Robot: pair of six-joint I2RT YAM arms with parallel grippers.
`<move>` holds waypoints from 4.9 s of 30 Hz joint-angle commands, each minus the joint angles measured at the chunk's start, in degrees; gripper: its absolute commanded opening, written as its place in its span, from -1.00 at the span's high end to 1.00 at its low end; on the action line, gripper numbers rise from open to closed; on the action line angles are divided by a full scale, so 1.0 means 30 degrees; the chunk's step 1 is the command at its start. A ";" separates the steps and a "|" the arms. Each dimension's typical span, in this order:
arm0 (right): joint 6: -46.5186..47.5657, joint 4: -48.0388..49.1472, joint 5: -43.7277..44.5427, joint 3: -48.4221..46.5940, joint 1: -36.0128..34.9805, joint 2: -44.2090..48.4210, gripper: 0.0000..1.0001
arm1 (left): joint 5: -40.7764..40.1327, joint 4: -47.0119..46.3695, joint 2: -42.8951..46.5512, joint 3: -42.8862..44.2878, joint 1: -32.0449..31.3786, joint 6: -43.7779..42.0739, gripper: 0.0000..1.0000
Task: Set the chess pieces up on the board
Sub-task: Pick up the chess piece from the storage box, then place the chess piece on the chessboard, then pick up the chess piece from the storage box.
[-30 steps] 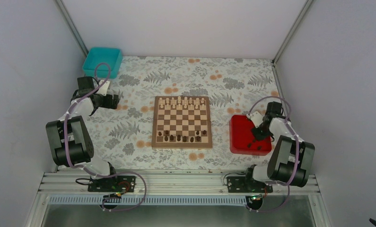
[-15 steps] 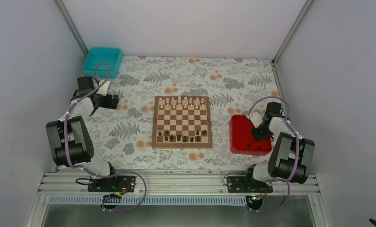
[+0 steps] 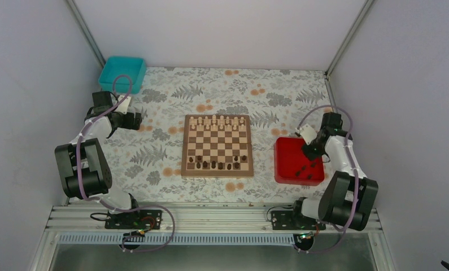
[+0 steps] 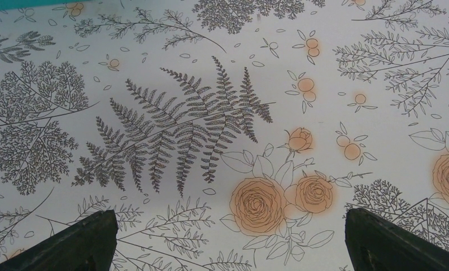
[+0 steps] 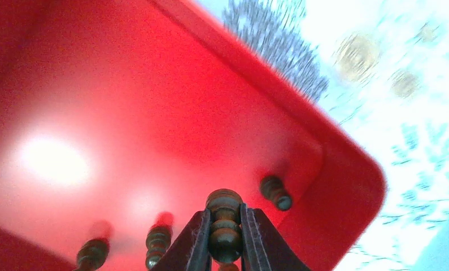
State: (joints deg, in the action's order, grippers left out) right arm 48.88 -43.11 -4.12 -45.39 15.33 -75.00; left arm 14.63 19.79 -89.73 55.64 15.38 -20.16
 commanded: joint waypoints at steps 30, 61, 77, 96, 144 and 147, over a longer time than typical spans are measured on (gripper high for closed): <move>-0.3378 -0.6086 -0.1453 -1.0852 -1.7381 -0.5995 0.74 | 0.0848 0.0023 0.1598 0.0463 0.0119 0.0188 -1.00; -0.3828 -0.4142 0.0688 -1.0917 -2.0285 -1.0467 0.72 | 0.1004 -0.0059 0.1735 0.0381 0.0111 0.0188 -1.00; -0.3723 -0.3853 0.0187 -1.0933 -2.0433 -1.0771 0.70 | 0.0966 -0.0080 0.1670 0.0351 0.0119 0.0159 -1.00; -0.3542 -0.4042 -0.0397 -1.0782 -2.0470 -1.1095 0.70 | 0.1029 -0.0068 0.1642 0.0330 0.0118 0.0173 -1.00; -0.3414 -0.6167 -0.0445 -0.7199 -0.6159 0.0256 0.35 | 0.1133 0.2057 0.1217 0.2233 0.0119 0.1080 -1.00; -0.3660 -0.6090 -0.0504 -0.6802 -0.4596 0.0614 0.35 | 0.1397 0.2170 0.1259 0.2196 0.0119 0.1016 -1.00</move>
State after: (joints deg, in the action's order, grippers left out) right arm 38.89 -60.93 -4.08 -67.37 -2.98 -75.24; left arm 17.21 24.29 -85.60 60.93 15.38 -17.93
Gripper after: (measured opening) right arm 0.324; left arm 0.999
